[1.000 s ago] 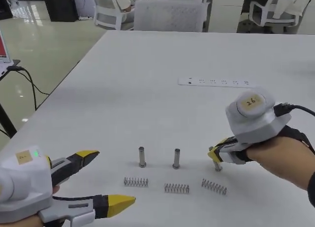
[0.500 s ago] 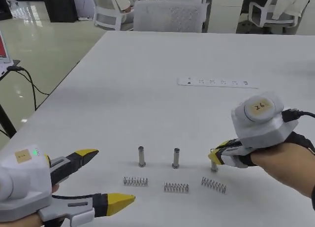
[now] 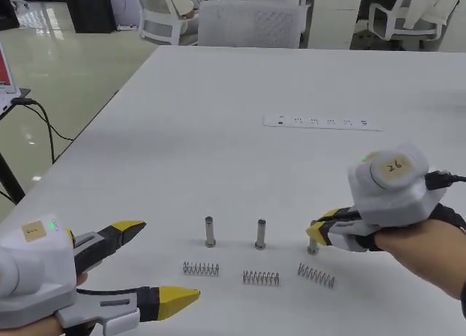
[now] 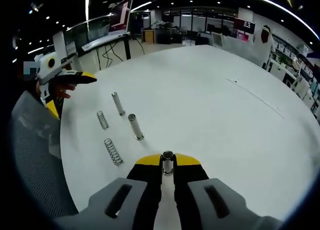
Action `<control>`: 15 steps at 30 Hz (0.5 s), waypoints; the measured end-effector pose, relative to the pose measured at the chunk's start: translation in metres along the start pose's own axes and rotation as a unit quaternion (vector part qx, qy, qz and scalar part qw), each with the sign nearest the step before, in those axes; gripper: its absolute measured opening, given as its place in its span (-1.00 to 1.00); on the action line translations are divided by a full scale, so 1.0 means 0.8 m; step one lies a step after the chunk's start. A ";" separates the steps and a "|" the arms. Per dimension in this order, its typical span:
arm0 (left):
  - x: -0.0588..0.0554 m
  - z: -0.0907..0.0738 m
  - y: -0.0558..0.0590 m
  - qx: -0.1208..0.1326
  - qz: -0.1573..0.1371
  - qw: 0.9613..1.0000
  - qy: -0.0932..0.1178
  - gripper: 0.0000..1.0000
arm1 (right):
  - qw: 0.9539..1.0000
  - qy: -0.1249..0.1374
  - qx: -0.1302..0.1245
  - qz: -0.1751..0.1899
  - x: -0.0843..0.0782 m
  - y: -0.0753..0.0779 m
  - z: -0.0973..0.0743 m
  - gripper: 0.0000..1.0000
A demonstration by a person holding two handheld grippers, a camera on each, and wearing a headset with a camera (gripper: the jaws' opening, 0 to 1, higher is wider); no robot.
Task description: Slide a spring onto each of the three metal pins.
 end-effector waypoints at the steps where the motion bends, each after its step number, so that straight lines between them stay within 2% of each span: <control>1: 0.000 0.000 0.000 0.000 0.000 1.000 0.000 0.68 | 1.000 0.000 0.000 0.000 0.000 0.000 -0.001 -0.90; 8: 0.000 0.001 0.001 0.000 0.000 1.000 -0.001 0.68 | 1.000 0.002 0.003 0.015 -0.006 0.003 -0.005 -0.90; 15: 0.000 0.001 0.001 -0.001 0.001 1.000 -0.002 0.68 | 1.000 0.003 0.003 0.009 -0.008 0.002 -0.005 -0.89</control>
Point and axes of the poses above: the centre of the closed fingertips' face, and the gripper's own axes: z roughly forward along the fingers, y roughly to its right, x roughly out of its top, the point moved 3 cm from there along -z, roughly backward along the fingers, and after that the axes turned 4 degrees about -y, right-handed, at the moved point
